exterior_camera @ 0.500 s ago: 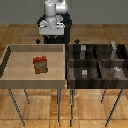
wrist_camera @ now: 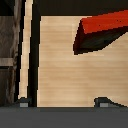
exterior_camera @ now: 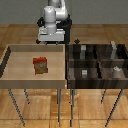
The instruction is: Place the box of cereal into the appropriate compartment.
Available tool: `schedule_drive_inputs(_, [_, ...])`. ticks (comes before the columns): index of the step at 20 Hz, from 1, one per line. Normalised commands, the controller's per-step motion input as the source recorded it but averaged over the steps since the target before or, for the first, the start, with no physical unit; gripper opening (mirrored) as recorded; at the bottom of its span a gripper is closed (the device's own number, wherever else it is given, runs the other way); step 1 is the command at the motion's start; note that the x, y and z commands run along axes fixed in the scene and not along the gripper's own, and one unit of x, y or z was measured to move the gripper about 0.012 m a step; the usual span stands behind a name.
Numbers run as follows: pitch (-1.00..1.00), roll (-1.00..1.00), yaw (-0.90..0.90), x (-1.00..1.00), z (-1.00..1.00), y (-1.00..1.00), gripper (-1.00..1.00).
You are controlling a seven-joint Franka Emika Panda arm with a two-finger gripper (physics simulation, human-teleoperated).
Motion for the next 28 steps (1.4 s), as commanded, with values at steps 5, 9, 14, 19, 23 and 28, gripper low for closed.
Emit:
schedule_drive_inputs(5, [0.00, 0.00, -0.03, 0.80, 0.00, 0.00, 1.00])
schedule_drive_inputs(9, [0.00, 0.00, -0.98, 0.00, 0.00, 0.00, 1.00])
schedule_drive_inputs(14, [0.00, 0.00, -0.98, 0.00, 0.00, 0.00, 1.00])
schedule_drive_inputs(19, [0.00, 0.00, -0.98, 0.00, 0.00, 0.00, 1.00])
schedule_drive_inputs(23, [0.00, 0.00, -0.25, 0.25, 0.00, 0.00, 1.00])
schedule_drive_inputs(28, [0.00, 0.00, 0.00, 0.40, 0.00, 0.00, 1.00])
